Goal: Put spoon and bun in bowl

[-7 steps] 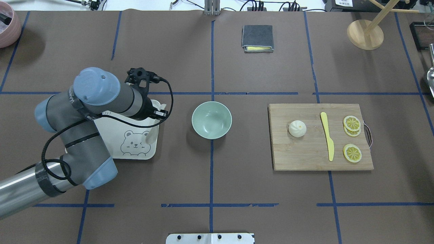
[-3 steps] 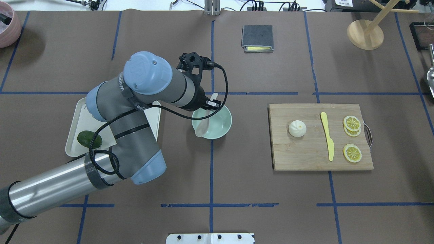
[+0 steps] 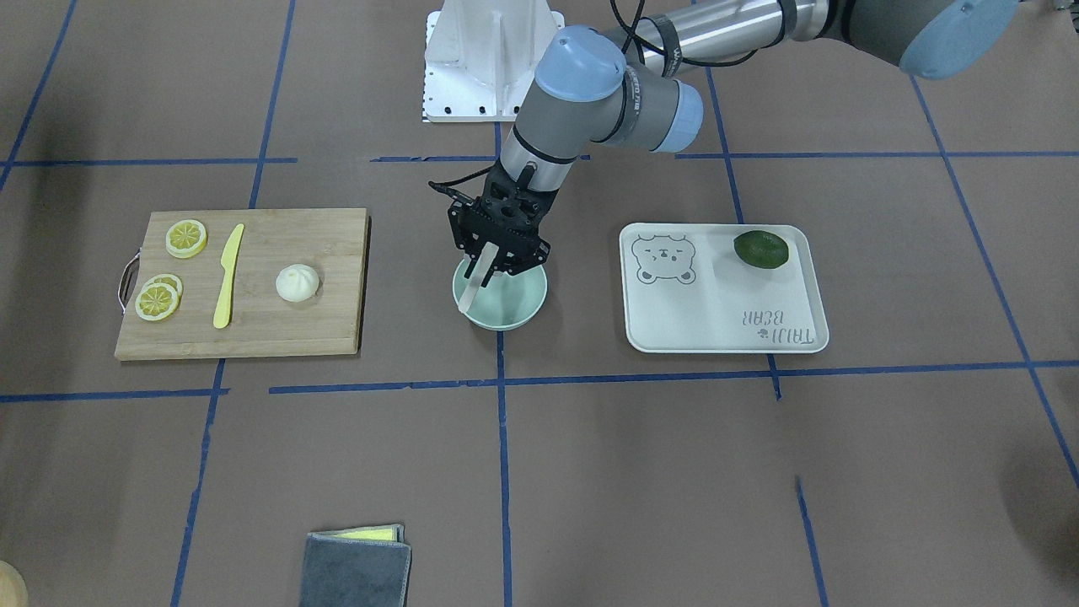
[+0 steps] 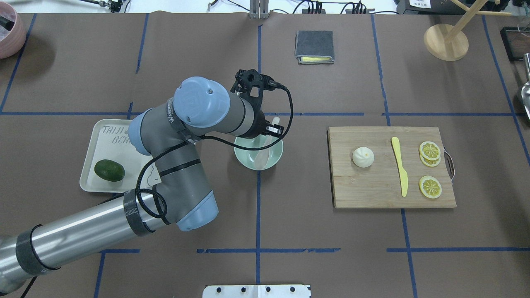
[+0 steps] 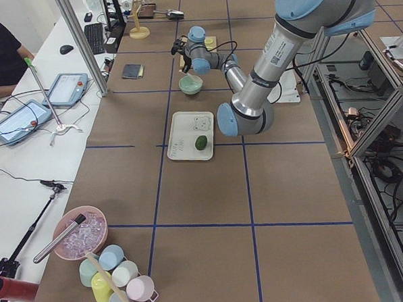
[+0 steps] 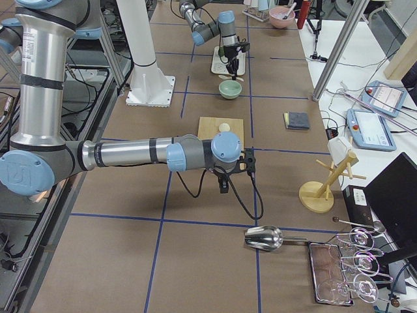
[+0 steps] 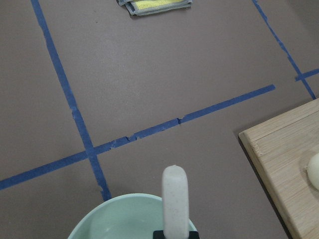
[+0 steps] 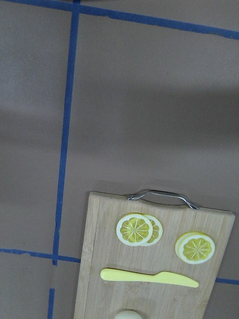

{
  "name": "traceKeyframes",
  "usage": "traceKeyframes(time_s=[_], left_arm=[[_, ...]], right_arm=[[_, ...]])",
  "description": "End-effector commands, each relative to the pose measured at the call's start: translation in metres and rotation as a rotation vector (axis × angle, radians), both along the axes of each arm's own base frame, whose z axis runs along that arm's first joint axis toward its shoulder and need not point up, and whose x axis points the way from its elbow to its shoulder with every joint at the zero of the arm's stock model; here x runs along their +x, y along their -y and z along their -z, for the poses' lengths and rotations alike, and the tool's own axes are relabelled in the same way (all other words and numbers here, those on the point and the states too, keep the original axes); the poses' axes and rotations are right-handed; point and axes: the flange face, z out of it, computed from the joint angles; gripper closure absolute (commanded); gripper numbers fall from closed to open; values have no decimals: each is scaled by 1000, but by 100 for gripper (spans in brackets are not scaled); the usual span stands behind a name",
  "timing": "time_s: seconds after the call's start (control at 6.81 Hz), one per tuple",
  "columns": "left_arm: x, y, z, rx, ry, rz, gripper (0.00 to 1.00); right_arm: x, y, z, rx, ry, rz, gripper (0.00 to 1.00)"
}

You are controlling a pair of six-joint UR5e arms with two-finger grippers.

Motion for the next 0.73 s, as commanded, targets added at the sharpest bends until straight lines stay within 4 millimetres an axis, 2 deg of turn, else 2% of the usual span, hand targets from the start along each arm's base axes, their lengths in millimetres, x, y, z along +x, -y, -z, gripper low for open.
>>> traceKeyframes(time_s=[0.0, 0.15, 0.29, 0.44, 0.59], left_arm=[[3, -3, -12, -2, 6, 8, 7], [-6, -6, -16, -2, 3, 12, 1], [-36, -10, -22, 11, -11, 23, 2], [-65, -15, -58, -7, 29, 35, 3], [-81, -3, -80, -23, 63, 59, 6]], right_arm=[[-2, 2, 4, 9, 0, 4, 0], [-14, 9, 12, -2, 0, 9, 0], [-36, 22, 30, -17, 5, 15, 0], [-64, 28, 45, -48, -5, -16, 0], [-102, 33, 62, -87, -41, -90, 0]])
